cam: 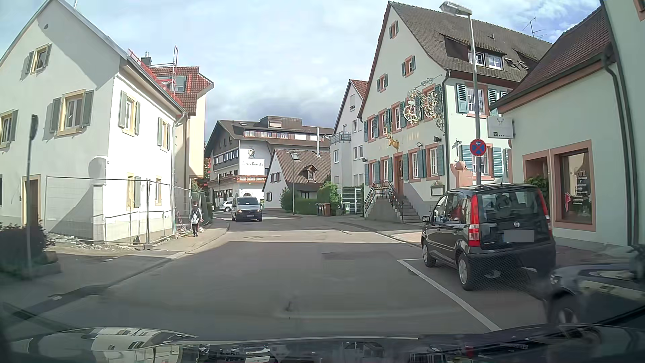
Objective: Follow the waypoints while adhering to traffic rules and regulations
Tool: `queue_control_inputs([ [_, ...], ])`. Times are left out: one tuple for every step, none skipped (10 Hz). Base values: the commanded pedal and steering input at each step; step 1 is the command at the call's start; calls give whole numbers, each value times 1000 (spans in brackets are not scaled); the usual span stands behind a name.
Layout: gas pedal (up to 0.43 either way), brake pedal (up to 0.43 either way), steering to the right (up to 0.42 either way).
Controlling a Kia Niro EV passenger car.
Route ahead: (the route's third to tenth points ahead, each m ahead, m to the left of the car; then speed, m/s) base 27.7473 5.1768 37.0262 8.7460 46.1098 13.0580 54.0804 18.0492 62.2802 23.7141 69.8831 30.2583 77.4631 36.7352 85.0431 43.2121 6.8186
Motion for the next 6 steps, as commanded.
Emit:
queue_control_inputs([
  [59,0,15],
  [59,0,14],
  [59,0,12],
  [59,0,8],
  [59,0,8],
  [59,0,8],
])
